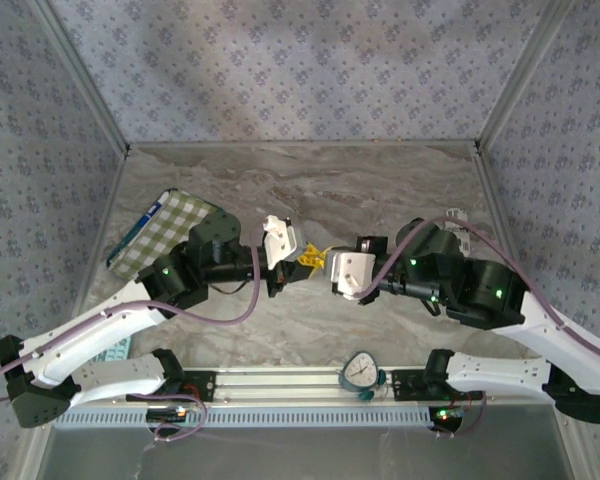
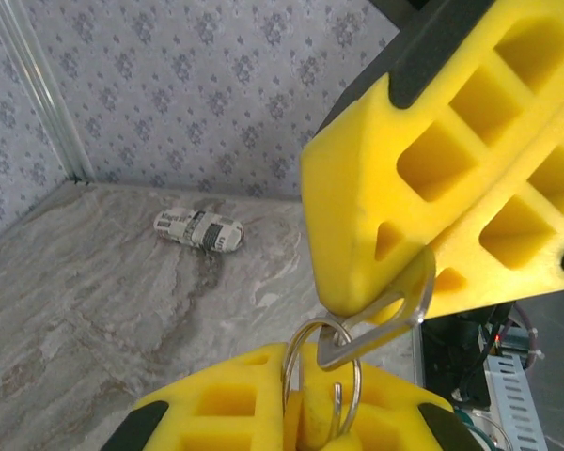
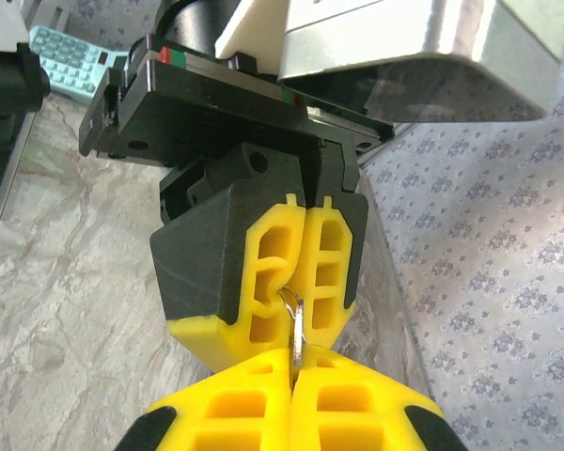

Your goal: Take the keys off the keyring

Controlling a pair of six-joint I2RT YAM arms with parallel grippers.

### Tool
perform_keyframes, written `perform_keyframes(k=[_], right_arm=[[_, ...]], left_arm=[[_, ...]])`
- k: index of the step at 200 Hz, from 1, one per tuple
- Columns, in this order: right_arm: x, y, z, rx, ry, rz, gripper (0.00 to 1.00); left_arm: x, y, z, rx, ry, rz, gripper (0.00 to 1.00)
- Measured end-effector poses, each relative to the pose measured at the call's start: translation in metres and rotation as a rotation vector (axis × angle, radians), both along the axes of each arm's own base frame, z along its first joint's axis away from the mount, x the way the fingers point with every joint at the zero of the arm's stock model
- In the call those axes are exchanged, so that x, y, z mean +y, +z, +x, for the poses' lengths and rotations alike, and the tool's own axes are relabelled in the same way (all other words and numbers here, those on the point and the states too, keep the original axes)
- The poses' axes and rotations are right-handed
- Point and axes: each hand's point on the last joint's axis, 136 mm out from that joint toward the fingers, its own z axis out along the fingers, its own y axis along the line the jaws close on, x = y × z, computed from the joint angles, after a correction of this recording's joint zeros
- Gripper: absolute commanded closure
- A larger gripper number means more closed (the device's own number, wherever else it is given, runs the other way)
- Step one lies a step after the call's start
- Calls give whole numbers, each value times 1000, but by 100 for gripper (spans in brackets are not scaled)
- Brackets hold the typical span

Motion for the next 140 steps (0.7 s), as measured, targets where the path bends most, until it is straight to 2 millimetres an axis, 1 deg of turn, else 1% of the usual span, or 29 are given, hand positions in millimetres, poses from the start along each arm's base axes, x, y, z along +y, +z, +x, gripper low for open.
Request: perform_keyframes(k=[41,84,112,140], right_arm=[[7,-12,-1,10,10,-78,100],[12,-18,-2,2,15,-146,100],[13,-20,-4,-5,15,-160,100],[18,-28,-4,-32,0,-200,100]], left_arm=[[4,-16,-1,43,2,63,100],[8,-23,-2,66,7,98,100],[9,-25,-2,72,6,107,100],[10,-29,-4,85,0,123,100]])
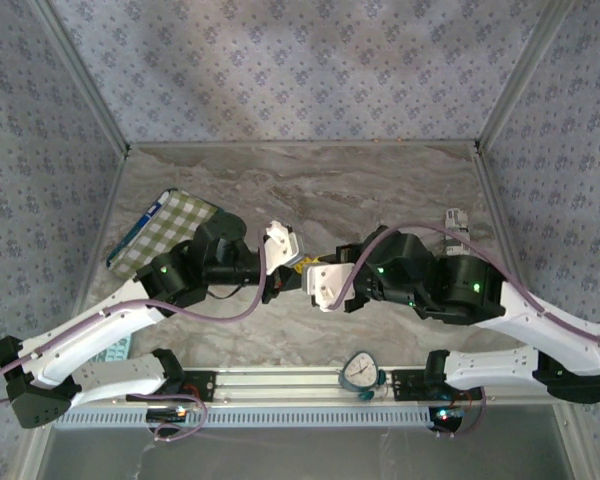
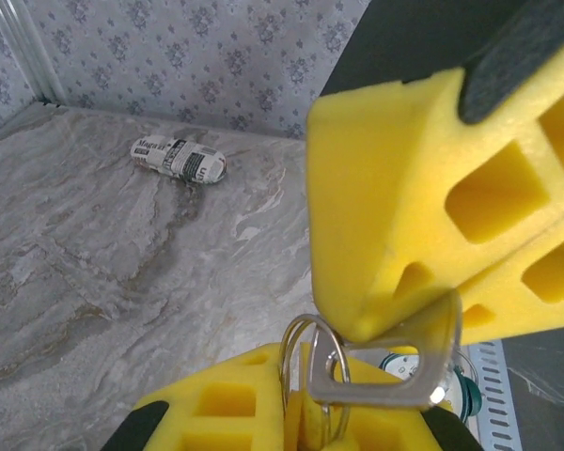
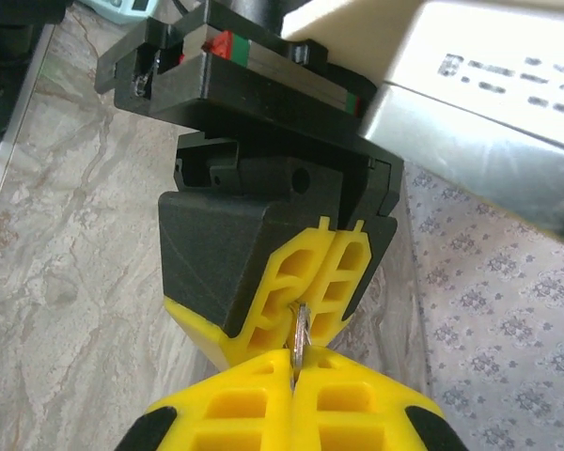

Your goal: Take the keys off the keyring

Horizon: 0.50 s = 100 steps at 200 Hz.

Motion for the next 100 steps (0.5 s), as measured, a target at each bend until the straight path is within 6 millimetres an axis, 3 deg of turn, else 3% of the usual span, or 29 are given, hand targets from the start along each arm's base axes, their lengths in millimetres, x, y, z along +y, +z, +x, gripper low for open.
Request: perform_keyframes(k=[100], right_arm=[[14,-16,0,-6,7,-14,100]], left_arm=[[10,-18,-1,52,19,70,100]])
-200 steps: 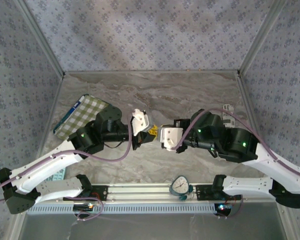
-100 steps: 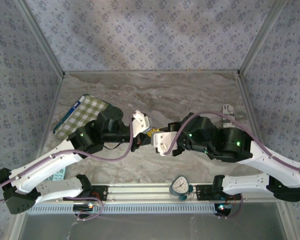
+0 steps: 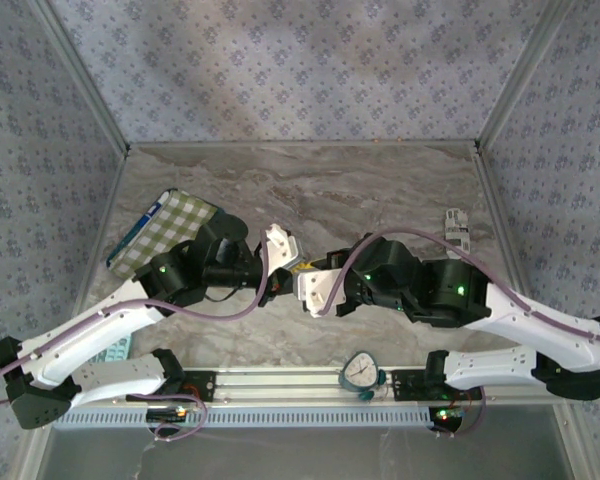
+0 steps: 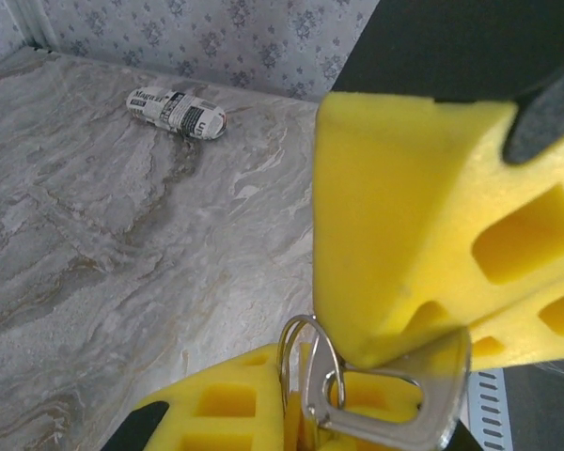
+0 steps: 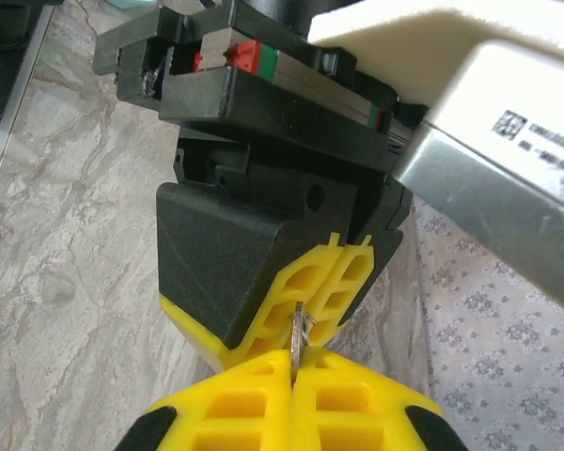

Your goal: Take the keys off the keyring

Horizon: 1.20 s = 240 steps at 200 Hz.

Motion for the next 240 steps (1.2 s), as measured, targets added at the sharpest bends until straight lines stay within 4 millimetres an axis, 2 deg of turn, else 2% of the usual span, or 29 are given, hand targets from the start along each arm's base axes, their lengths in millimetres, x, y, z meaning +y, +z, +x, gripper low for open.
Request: perform_keyframes(k=[15,50,110,137,160,210,240], right_arm=[[5,-4,3,-11,-9,13,100],[13,-19,10,-31,-36,39,100],[22,-23,30,-109,-148,133,100],[21,-18,37,-137,-191,177,100],[17,-8,41,-143,-219,236,100],[6,28,47,-128,-247,405,100],[2,43,41,-106,-218,475,100]], left_arm=[[2,-1,2,9,13,1,100],[9,-17,9,42,64,40,100],[16,-22,25,60,162,28,100],[14,-17,32,43,196,-5,83],[13,-8,40,26,236,-56,73],[16,28,58,-48,326,-200,35],[20,44,58,-94,342,-270,25]])
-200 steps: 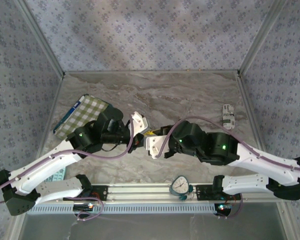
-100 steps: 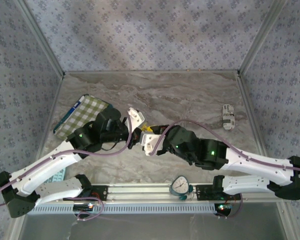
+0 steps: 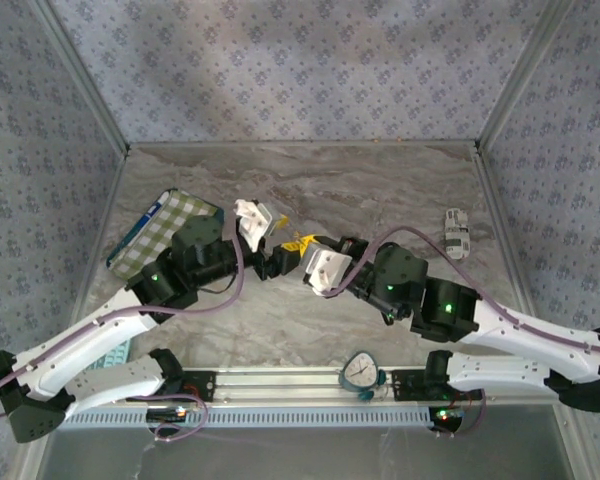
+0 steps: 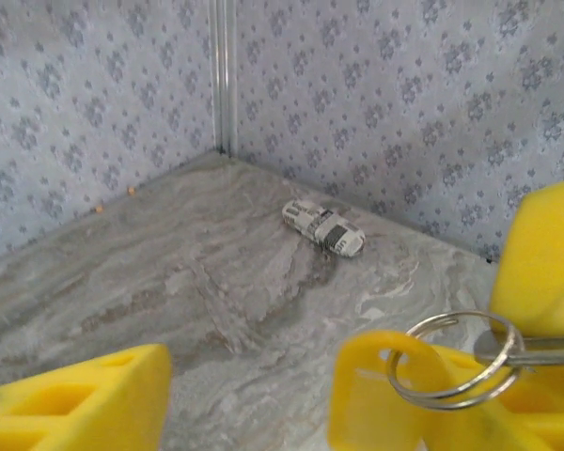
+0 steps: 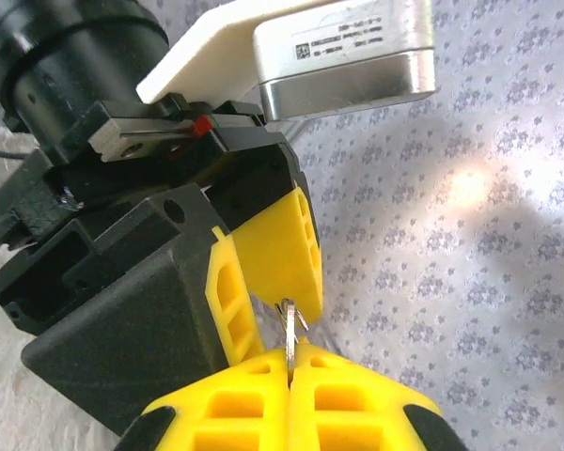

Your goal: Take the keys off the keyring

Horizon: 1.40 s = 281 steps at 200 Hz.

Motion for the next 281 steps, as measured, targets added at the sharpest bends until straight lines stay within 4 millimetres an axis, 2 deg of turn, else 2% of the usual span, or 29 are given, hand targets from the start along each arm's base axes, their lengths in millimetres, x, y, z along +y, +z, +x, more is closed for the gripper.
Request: perform_keyframes(k=[39,87,104,138,187,221,281], right_arm=[[-9,10,-1,19,17,55,100],[-25,5,14,62,-46,55,100],[-33,6,18,77,-68,73,100],[-46,3,23,154,-68,105,100],[-52,-2,35,395,-20,169,100],[-52,-8,31,539,49,215,100],[-47,-3,15,628,155,251,100]], left_arm=[[-3,8,-15,-41,-42,-29,19],[1,21,-36,-103,-87,-56,15],[8,23,-36,-119,-66,-61,13],[24,18,-34,-142,-9,-53,1],[36,25,-25,-172,2,-24,1],[28,28,-17,-157,-68,-5,1],[-1,17,-30,-126,-257,19,1]])
